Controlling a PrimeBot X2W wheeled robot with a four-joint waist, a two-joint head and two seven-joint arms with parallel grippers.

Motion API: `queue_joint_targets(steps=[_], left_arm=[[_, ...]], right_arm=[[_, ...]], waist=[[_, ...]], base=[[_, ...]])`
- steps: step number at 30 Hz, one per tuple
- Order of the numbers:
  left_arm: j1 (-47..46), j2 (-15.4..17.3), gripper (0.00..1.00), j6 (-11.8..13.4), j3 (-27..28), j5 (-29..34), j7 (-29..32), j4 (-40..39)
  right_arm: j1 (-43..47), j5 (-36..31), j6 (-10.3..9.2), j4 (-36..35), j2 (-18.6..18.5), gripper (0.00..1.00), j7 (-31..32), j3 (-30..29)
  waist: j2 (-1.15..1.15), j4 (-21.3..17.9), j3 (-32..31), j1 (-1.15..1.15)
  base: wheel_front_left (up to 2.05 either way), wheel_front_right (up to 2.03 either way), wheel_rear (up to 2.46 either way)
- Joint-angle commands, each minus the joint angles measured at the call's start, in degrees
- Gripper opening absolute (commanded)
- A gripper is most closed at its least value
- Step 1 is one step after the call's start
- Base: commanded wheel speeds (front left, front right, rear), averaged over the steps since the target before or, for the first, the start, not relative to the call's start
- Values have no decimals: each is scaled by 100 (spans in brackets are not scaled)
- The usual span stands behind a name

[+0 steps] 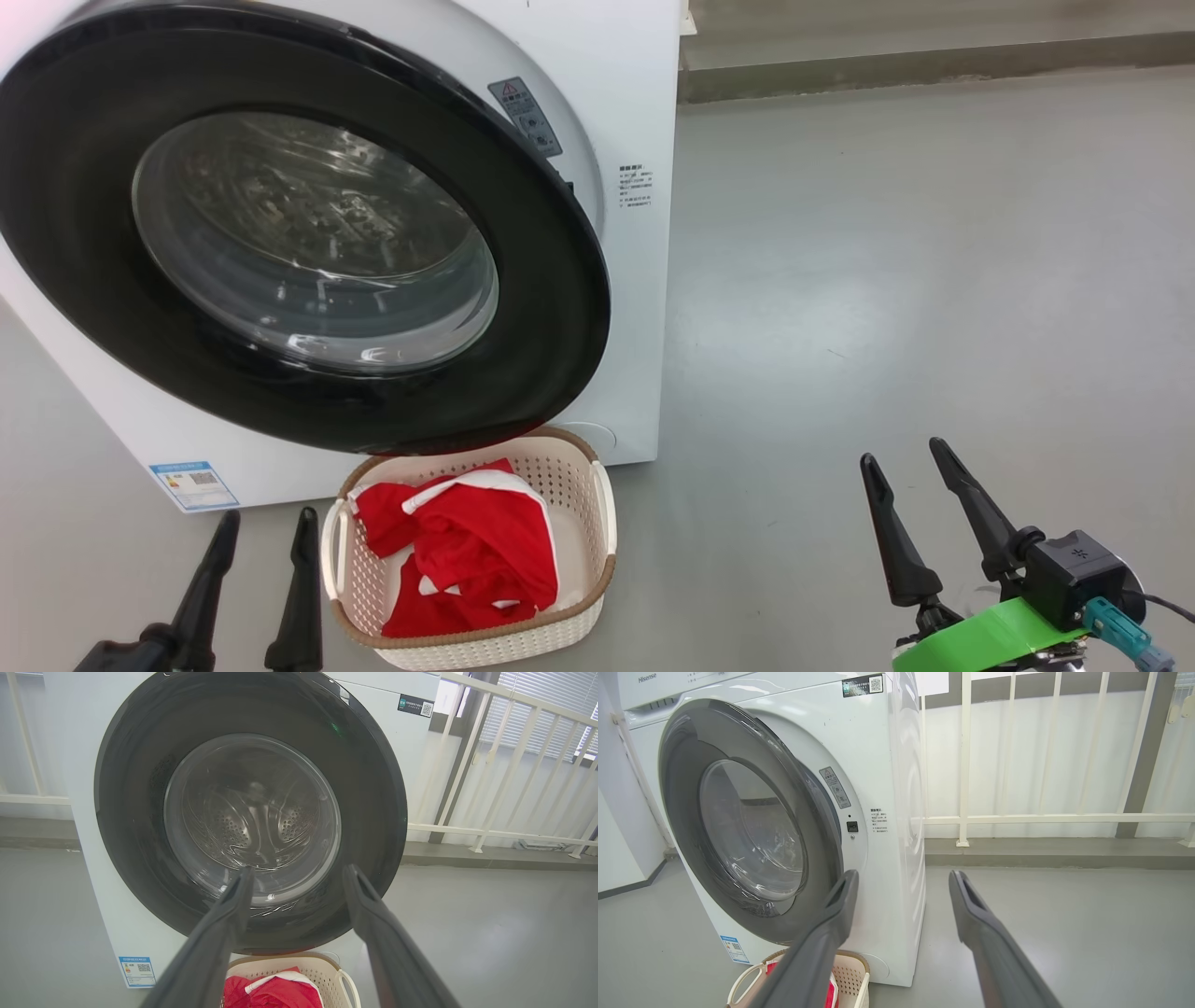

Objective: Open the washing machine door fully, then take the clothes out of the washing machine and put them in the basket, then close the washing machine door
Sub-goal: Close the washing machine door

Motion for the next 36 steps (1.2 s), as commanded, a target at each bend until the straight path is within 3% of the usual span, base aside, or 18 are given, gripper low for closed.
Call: queue_joint_targets(steps=[1,18,19,20,22,25,36], left_arm=[[-124,59,100,-49,279,105,-67,-156],[-7,-598,100,-584,825,811,-68,-79],[-12,-631,100,-603,827,841,-68,-87],[-18,-660,100,-621,831,872,-68,-99],[-33,-711,100,-663,821,930,-68,-118],[-29,-770,100,-707,773,1040,-68,-160],[-85,-928,100,-809,448,1190,-69,-328]], right_arm=[[-130,9,2,-178,-19,100,-37,132],[-97,59,2,-140,-18,100,-37,213],[-99,61,2,-135,-18,93,-37,209],[-103,61,2,-128,-18,76,-37,210],[-109,80,2,-91,-18,29,-37,230],[-165,144,2,-29,-18,0,-37,220],[-1033,167,2,519,-18,0,-37,402]], waist=[[0,1,4,0],[0,146,48,0],[0,174,52,0],[0,200,58,0],[0,269,72,0],[0,379,102,0],[0,989,262,0]], base=[[0,0,0],[0,0,0],[0,0,0],[0,0,0],[0,0,0],[0,0,0],[0,0,0]])
